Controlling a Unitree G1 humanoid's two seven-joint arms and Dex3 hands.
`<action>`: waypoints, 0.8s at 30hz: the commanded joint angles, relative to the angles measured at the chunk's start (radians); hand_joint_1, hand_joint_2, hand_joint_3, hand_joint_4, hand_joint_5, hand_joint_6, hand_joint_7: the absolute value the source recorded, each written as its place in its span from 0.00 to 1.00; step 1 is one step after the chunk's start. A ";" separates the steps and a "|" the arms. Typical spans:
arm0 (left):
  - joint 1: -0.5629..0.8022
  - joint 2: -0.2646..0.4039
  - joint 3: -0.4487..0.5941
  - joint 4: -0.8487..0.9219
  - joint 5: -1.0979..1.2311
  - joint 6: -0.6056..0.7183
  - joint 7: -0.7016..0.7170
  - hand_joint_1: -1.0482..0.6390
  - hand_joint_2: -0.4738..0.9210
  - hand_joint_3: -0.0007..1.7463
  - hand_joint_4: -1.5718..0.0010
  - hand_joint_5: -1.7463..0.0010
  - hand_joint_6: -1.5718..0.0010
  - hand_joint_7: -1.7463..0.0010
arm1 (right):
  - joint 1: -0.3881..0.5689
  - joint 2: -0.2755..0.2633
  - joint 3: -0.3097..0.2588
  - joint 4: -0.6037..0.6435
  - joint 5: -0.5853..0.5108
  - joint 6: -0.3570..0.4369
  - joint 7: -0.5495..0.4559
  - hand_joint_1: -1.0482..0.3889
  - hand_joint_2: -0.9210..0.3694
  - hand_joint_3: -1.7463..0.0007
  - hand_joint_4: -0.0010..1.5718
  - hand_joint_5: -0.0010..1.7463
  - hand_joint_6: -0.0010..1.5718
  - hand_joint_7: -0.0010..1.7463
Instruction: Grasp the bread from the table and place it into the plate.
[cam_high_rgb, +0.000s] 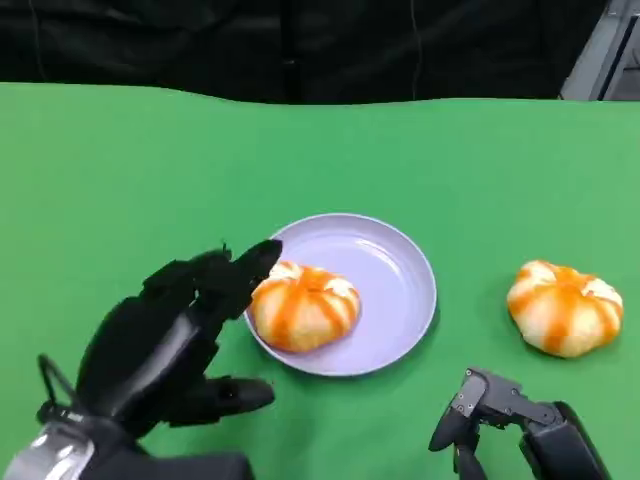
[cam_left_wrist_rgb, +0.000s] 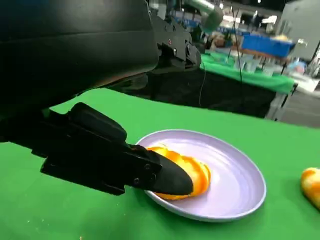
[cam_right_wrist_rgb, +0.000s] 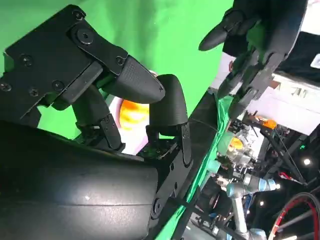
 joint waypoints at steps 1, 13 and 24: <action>0.080 -0.014 0.061 -0.003 -0.053 -0.106 0.117 0.32 1.00 0.05 0.77 0.65 0.74 0.91 | 0.007 -0.006 -0.001 -0.019 0.013 0.012 -0.001 0.44 0.39 0.17 0.46 1.00 0.41 0.90; 0.176 -0.107 0.134 0.102 -0.208 -0.387 0.253 0.54 0.99 0.04 0.57 0.40 0.44 0.78 | 0.006 -0.011 -0.003 -0.022 0.024 0.017 0.006 0.45 0.40 0.16 0.46 1.00 0.41 0.90; 0.246 -0.220 0.134 0.139 -0.537 -0.450 0.126 0.67 0.66 0.74 0.40 0.13 0.41 0.26 | 0.005 -0.017 -0.007 -0.022 0.022 0.016 0.009 0.45 0.40 0.16 0.46 1.00 0.41 0.90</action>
